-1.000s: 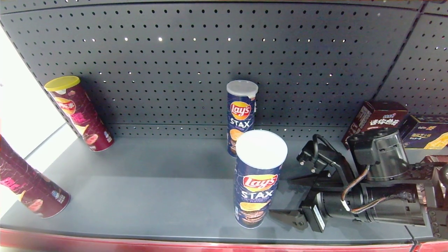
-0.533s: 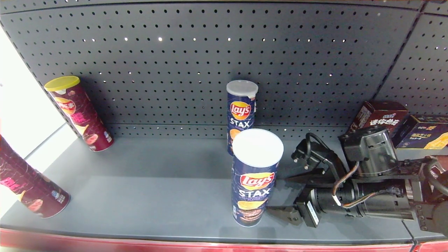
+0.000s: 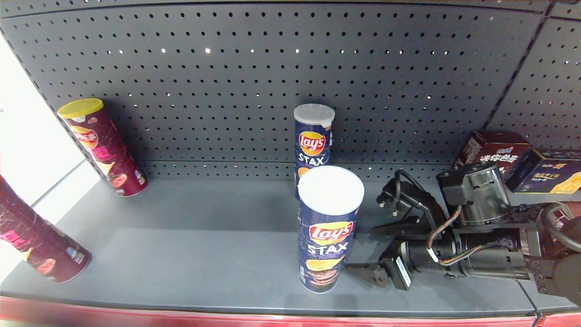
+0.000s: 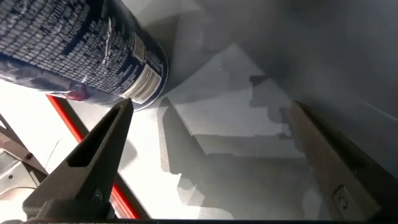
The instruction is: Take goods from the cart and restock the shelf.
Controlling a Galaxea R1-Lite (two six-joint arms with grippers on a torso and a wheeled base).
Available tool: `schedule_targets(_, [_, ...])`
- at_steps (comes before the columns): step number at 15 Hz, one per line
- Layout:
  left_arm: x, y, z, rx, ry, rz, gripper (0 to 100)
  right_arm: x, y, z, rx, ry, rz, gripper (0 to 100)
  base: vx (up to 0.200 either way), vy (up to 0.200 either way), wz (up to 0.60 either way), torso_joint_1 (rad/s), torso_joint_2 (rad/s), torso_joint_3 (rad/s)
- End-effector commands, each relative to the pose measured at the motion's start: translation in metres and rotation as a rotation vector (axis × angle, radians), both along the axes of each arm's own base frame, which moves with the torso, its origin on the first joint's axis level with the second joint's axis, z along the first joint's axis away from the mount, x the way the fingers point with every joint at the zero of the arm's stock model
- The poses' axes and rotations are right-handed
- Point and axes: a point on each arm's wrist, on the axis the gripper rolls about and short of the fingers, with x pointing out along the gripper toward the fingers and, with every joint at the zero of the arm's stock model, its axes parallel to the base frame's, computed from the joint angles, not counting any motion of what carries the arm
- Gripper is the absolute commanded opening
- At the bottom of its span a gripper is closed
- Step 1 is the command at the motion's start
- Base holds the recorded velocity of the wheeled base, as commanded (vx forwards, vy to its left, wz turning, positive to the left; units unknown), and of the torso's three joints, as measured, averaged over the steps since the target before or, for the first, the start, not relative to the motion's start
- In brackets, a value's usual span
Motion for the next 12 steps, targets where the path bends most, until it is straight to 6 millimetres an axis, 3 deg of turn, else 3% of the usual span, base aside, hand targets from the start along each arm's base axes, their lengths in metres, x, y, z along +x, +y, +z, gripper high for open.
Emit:
schedule_targets(1, [0.0001,0.0000,0.0000,0.001,0.001,0.000,100,0.0009,-0.0003,0.0013,0.003,-0.004,-0.002,100,0.000,0.000,0.00,0.000,0.00,0.000])
schedule_targets(12, [0.0001,0.0000,0.0000,0.001,0.001,0.000,100,0.0087,0.0079,-0.0021,-0.010,-0.005,0.012,100,0.000,0.000,0.00,0.000,0.00,0.000])
